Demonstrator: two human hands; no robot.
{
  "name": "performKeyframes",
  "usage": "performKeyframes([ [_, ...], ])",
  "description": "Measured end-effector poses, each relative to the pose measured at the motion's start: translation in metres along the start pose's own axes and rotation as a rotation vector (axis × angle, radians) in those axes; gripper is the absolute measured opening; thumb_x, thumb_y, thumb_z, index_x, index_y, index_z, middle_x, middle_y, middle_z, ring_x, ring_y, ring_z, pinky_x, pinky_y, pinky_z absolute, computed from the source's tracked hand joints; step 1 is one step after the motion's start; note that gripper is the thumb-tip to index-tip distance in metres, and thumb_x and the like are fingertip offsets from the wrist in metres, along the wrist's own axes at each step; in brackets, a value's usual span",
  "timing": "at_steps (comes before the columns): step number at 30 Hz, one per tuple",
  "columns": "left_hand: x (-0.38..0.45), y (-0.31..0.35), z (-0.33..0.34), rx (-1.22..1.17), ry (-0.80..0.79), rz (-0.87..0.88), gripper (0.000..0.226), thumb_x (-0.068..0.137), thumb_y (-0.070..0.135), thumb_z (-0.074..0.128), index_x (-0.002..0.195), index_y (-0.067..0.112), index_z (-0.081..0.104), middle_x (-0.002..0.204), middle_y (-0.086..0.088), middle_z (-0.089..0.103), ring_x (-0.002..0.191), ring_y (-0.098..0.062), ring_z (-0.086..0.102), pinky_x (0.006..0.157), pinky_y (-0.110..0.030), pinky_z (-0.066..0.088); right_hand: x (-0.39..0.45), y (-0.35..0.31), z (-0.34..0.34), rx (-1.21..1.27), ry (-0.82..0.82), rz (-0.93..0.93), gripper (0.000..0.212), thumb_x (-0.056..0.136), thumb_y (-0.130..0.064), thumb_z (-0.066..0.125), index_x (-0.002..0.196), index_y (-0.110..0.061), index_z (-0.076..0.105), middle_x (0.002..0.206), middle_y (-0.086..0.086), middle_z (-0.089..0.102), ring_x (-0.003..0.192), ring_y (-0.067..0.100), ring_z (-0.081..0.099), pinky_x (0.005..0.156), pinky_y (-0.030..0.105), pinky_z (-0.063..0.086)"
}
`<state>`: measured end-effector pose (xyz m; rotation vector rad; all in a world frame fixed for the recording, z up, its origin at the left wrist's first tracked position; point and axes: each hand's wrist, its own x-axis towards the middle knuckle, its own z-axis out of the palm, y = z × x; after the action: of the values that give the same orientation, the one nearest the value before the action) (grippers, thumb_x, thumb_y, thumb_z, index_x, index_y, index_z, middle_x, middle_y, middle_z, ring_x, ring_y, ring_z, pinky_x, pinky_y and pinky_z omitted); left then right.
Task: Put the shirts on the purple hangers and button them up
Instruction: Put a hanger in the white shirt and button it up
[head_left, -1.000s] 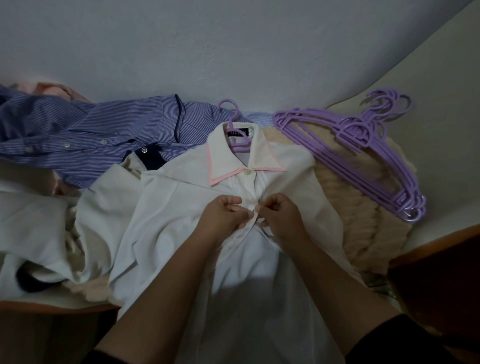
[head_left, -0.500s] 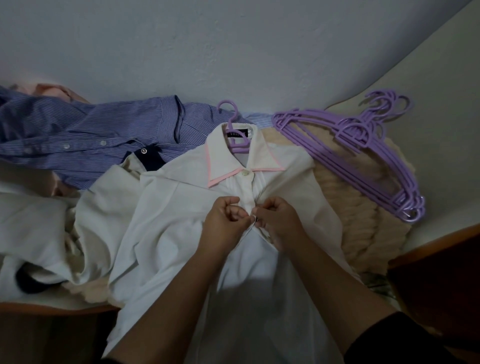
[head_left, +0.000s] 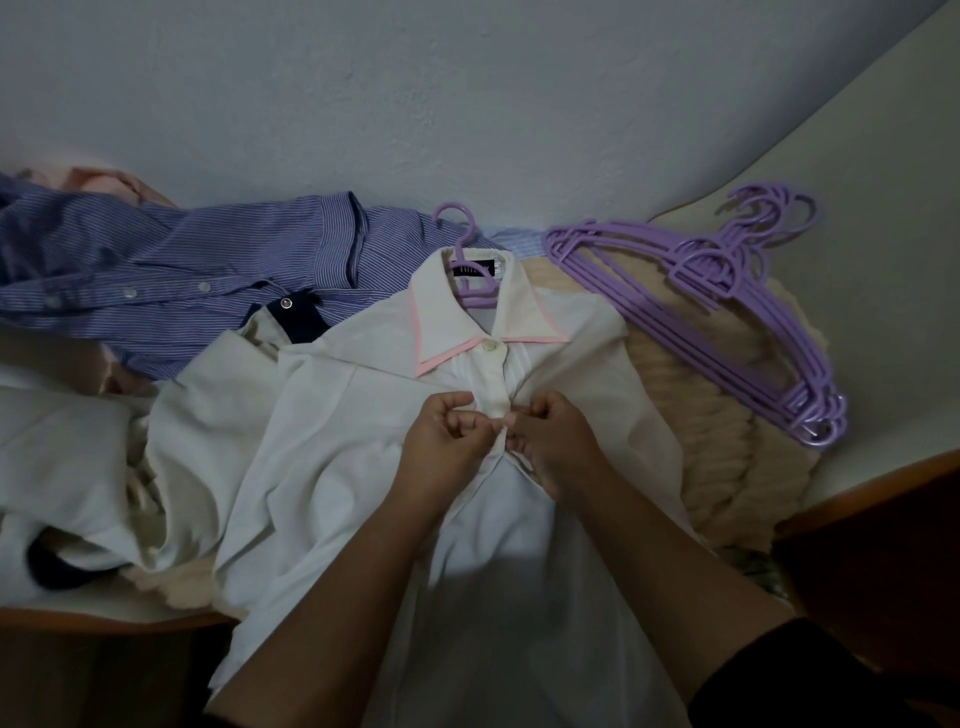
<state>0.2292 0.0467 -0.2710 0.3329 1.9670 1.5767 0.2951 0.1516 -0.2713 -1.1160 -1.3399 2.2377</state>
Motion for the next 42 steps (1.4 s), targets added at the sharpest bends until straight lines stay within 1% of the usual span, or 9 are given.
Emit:
performKeyframes([
  [3, 0.003, -0.003, -0.005, -0.051, -0.029, -0.047, 0.030, 0.084, 0.010, 0.070, 0.105, 0.023, 0.053, 0.091, -0.013, 0.072, 0.082, -0.024, 0.069, 0.088, -0.043, 0.054, 0.001, -0.002, 0.001, 0.031, -0.027, 0.020, 0.040, 0.086, 0.018, 0.045, 0.069, -0.015, 0.029, 0.063, 0.008, 0.037, 0.055, 0.017, 0.042, 0.048, 0.026, 0.040],
  [7, 0.008, 0.000, -0.007, -0.096, -0.044, -0.082, 0.029, 0.084, 0.003, 0.070, 0.104, 0.015, 0.053, 0.080, -0.009, 0.070, 0.072, -0.019, 0.067, 0.081, -0.039, 0.054, 0.004, -0.003, -0.001, 0.065, -0.053, 0.041, 0.040, 0.086, 0.019, 0.044, 0.069, -0.015, 0.029, 0.063, 0.008, 0.037, 0.058, 0.019, 0.043, 0.054, 0.034, 0.045],
  [13, 0.001, -0.003, 0.002, 0.121, 0.045, 0.102, 0.034, 0.079, 0.008, 0.074, 0.099, 0.026, 0.052, 0.078, -0.002, 0.071, 0.075, -0.014, 0.069, 0.077, -0.026, 0.055, 0.001, -0.001, -0.001, -0.183, 0.058, 0.026, 0.031, 0.078, 0.006, 0.065, 0.071, -0.013, 0.041, 0.076, 0.014, 0.052, 0.070, 0.025, 0.056, 0.070, 0.044, 0.054],
  [20, -0.006, -0.005, 0.002, 0.092, 0.088, 0.095, 0.023, 0.077, 0.004, 0.076, 0.094, 0.013, 0.063, 0.079, -0.003, 0.066, 0.066, 0.000, 0.060, 0.067, -0.012, 0.051, -0.011, -0.006, 0.003, 0.114, 0.011, 0.139, 0.016, 0.085, 0.014, 0.056, 0.083, -0.002, 0.055, 0.077, 0.013, 0.059, 0.070, 0.021, 0.063, 0.066, 0.025, 0.059],
  [25, -0.006, -0.011, -0.001, 0.123, 0.083, 0.092, 0.015, 0.076, 0.006, 0.078, 0.087, 0.012, 0.070, 0.074, -0.002, 0.069, 0.068, -0.008, 0.064, 0.074, -0.024, 0.056, -0.012, -0.011, 0.003, -0.017, 0.003, 0.109, 0.015, 0.084, 0.012, 0.058, 0.082, -0.002, 0.059, 0.072, 0.013, 0.063, 0.056, 0.014, 0.066, 0.056, 0.021, 0.056],
  [28, -0.006, -0.011, -0.001, 0.120, 0.080, 0.088, 0.015, 0.075, 0.009, 0.080, 0.084, 0.015, 0.071, 0.072, 0.002, 0.070, 0.067, -0.006, 0.064, 0.073, -0.021, 0.055, -0.010, -0.010, 0.005, -0.086, 0.034, 0.088, 0.015, 0.084, 0.011, 0.057, 0.079, -0.003, 0.059, 0.070, 0.011, 0.061, 0.051, 0.012, 0.063, 0.053, 0.020, 0.055],
  [31, -0.004, -0.011, -0.002, 0.091, 0.069, 0.068, 0.013, 0.074, 0.013, 0.082, 0.084, 0.017, 0.073, 0.075, -0.001, 0.073, 0.074, -0.014, 0.070, 0.078, -0.026, 0.057, -0.009, -0.010, 0.005, 0.003, 0.024, 0.110, 0.017, 0.085, 0.013, 0.054, 0.076, 0.000, 0.056, 0.066, 0.014, 0.058, 0.047, 0.014, 0.061, 0.050, 0.022, 0.055],
  [36, -0.004, -0.012, -0.001, 0.060, 0.070, 0.057, 0.012, 0.078, 0.014, 0.079, 0.090, 0.014, 0.076, 0.079, -0.003, 0.075, 0.081, -0.021, 0.072, 0.083, -0.035, 0.058, -0.007, -0.007, 0.004, 0.022, 0.007, 0.088, 0.020, 0.086, 0.014, 0.051, 0.075, -0.002, 0.053, 0.069, 0.015, 0.055, 0.053, 0.018, 0.060, 0.051, 0.023, 0.055],
  [42, -0.004, -0.012, -0.001, 0.001, 0.060, 0.015, 0.012, 0.086, 0.010, 0.068, 0.095, 0.009, 0.076, 0.085, -0.006, 0.076, 0.086, -0.023, 0.072, 0.088, -0.042, 0.056, -0.005, 0.006, 0.000, -0.347, 0.014, -0.171, 0.032, 0.085, 0.010, 0.049, 0.075, -0.019, 0.057, 0.066, 0.003, 0.059, 0.060, 0.016, 0.058, 0.065, 0.030, 0.054],
])
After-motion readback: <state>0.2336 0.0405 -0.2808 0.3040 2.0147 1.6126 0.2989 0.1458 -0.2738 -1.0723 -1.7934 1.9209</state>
